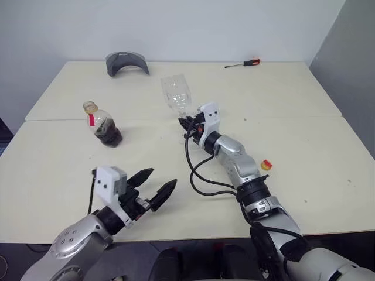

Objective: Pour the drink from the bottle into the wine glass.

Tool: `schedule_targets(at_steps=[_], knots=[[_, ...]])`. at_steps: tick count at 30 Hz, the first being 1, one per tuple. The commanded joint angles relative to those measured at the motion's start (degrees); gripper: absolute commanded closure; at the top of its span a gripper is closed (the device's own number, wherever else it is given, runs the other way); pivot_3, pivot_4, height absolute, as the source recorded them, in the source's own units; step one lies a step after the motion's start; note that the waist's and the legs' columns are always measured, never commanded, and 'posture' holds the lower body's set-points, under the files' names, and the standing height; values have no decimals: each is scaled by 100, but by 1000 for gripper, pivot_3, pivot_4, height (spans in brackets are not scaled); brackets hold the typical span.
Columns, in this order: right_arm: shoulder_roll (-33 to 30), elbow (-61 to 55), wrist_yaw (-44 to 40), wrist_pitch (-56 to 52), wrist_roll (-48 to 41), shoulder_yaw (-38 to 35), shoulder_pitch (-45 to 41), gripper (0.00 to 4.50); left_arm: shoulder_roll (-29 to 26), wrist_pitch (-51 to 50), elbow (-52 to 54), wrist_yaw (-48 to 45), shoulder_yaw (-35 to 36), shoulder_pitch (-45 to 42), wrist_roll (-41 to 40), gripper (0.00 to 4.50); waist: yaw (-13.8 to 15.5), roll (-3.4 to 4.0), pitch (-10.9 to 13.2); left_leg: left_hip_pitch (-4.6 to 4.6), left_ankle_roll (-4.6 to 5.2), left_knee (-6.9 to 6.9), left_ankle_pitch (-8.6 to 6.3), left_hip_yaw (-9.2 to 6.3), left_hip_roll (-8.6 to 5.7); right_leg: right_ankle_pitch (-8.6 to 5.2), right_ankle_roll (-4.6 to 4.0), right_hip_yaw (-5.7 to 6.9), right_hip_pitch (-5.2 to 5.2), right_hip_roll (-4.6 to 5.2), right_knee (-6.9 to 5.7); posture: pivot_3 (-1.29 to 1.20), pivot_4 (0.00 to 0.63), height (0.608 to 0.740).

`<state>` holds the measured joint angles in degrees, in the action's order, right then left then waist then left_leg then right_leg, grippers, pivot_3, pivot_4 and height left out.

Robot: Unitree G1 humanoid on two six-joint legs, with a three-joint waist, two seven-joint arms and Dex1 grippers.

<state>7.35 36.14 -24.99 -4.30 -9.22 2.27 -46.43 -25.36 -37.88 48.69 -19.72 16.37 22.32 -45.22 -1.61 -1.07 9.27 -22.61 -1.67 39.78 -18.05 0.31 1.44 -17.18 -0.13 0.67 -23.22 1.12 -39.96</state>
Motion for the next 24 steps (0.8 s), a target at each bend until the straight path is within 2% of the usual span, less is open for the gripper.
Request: schedule_targets(at_steps=[1, 5, 9, 18, 24], knots=[[344, 623, -45, 848, 170, 169, -220, 4341, 214, 591, -83, 75, -95, 68, 533, 0, 6, -1, -1, 0, 1, 0, 0, 0, 0, 0, 0, 0, 0, 0, 1, 0, 150, 740], [301, 1102, 109, 1057, 419, 338, -171, 4341, 345, 928, -475, -61, -319, -71, 863, 0, -7, 1, -5, 11, 1, -5, 0, 4, 2, 0, -1, -2, 4, -4, -3, 0, 150, 740], [112, 866, 101, 1032, 459, 367, 5, 4341, 383, 1269, -1078, -251, -457, -241, 1142, 0, -9, 2, -6, 13, 0, -6, 0, 6, 4, -1, -1, -3, 5, -4, -3, 0, 150, 740], [-786, -877, -136, 30, 937, 861, 954, 4341, 436, 2160, -2215, -661, -613, -637, 1797, 0, 33, 0, -11, 10, 6, -7, -3, 5, 2, -1, -1, -2, 6, 0, 0, 0, 150, 740], [-1194, -1934, -197, -981, 777, 817, 1342, 4341, 384, 2093, -2006, -757, -566, -601, 1679, 0, 50, -2, -14, 11, 13, -7, -7, 1, 3, -1, 0, 0, 8, 1, 0, 0, 150, 740]])
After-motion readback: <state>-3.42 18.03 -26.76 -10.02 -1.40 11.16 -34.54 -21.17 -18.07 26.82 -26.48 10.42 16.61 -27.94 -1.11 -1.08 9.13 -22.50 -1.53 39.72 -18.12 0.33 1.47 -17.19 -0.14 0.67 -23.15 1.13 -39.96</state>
